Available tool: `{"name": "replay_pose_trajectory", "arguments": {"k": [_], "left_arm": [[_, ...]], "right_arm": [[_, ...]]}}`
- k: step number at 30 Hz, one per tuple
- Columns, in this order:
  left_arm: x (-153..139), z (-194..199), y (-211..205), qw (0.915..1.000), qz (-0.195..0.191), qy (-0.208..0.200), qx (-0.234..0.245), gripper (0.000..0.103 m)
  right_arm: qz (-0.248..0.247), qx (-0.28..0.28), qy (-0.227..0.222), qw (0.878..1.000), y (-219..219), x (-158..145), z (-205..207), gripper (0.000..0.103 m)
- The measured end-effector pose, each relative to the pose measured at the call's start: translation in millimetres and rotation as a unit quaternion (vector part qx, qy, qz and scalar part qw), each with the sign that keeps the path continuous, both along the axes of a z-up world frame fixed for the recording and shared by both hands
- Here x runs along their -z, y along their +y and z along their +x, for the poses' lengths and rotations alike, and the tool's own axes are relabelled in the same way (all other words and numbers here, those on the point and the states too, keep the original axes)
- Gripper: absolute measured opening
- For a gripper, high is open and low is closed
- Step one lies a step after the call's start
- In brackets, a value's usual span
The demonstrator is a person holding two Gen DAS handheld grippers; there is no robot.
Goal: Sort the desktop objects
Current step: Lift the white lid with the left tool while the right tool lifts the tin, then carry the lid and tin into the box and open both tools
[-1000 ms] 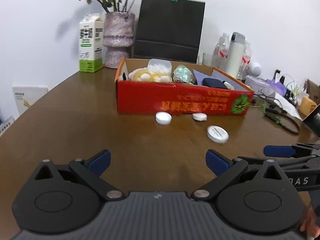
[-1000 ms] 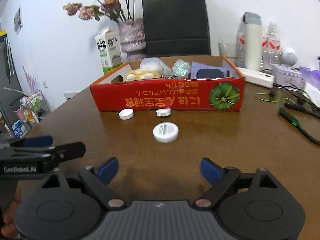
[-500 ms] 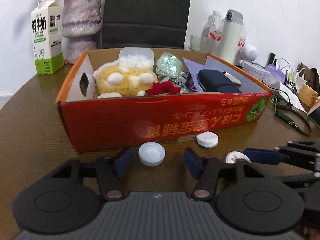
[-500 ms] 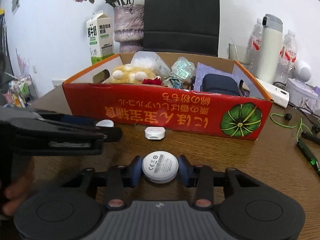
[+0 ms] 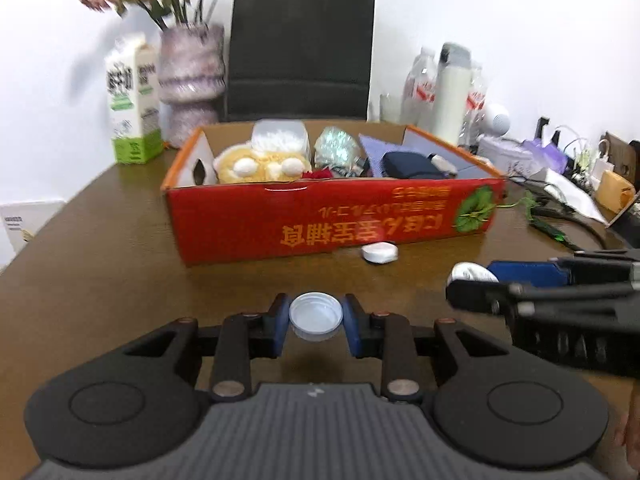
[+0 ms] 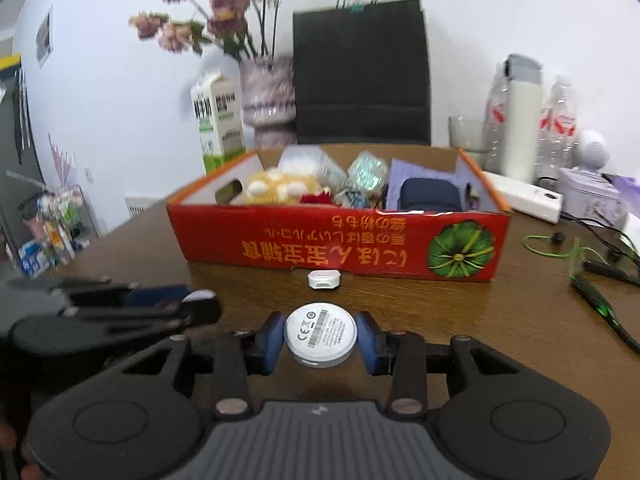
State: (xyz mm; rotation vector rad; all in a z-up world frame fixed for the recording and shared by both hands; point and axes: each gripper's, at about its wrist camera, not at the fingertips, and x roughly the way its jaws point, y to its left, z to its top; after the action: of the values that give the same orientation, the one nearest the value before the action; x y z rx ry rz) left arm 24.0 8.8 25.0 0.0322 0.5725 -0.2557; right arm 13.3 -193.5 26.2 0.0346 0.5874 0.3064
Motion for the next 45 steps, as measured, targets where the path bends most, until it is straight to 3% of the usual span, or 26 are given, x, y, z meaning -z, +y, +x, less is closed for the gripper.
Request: {"name": "replay_pose_trajectory", "arguments": {"k": [4,11,14,23,34,45], "left_arm": [[-11,-46,3,0.9997,-0.006,-0.026,0.0,0.029],[-10,-118,8,0.9987,-0.008,-0.05,-0.01,0.029],[-6,-133,12,0.9987,-0.014,-0.047,-0.016,0.029],[-3,-163,13,0.9967,-0.014,-0.069,-0.039,0.029],[-17,-146,17,0.994,-0.035,-0.086,-0.058,0.029],[-59,-58,13,0.9931,-0.063,-0.091,-0.04,0.03]], "right_arm": [[0.036,0.009,0.002,0.999,-4,-6,-32,0.038],[-0.002,0.011,-0.016,1.0,9,-1,-100,0.038],[-0.021,0.023,-0.035,0.999,5,1,-126,0.038],[-0.009,0.045,-0.039,0.998,4,8,-172,0.038],[0.01,0.043,-0.054,0.998,2,-1,-159,0.038],[0.032,0.015,-0.082,0.996,-10,-49,-69,0.038]]}}
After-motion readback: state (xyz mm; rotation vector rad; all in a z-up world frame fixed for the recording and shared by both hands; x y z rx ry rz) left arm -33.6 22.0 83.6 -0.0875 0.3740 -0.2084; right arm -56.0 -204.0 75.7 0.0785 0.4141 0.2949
